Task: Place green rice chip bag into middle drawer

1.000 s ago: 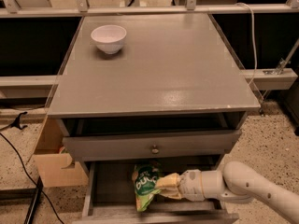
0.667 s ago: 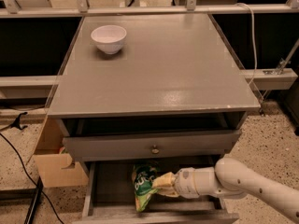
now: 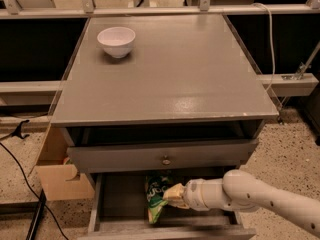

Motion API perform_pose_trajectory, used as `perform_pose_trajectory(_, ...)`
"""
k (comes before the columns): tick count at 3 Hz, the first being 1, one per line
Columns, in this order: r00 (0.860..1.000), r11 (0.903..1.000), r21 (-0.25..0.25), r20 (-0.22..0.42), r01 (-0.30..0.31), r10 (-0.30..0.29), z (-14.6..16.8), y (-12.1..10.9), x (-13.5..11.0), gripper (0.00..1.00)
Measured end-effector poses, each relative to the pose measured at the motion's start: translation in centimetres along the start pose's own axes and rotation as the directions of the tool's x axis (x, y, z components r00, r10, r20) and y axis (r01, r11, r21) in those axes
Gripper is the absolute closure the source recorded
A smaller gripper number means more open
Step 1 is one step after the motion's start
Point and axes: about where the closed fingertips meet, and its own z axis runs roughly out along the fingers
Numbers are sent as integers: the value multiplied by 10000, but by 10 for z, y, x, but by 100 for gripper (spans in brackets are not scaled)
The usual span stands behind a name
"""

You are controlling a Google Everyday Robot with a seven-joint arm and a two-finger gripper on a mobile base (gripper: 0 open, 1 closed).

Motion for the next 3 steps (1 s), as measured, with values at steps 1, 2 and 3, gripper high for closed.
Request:
perform_pose_trajectory(1,10000,10000,2,85,-3,3,0,0,-2,100)
perform_pose_trajectory(2,9990,9996,-116,-352,257,-261,-3,7,5,100)
perform_pose_trajectory(3,9956,9976,-45,-620,697,-699,0,10,15,100)
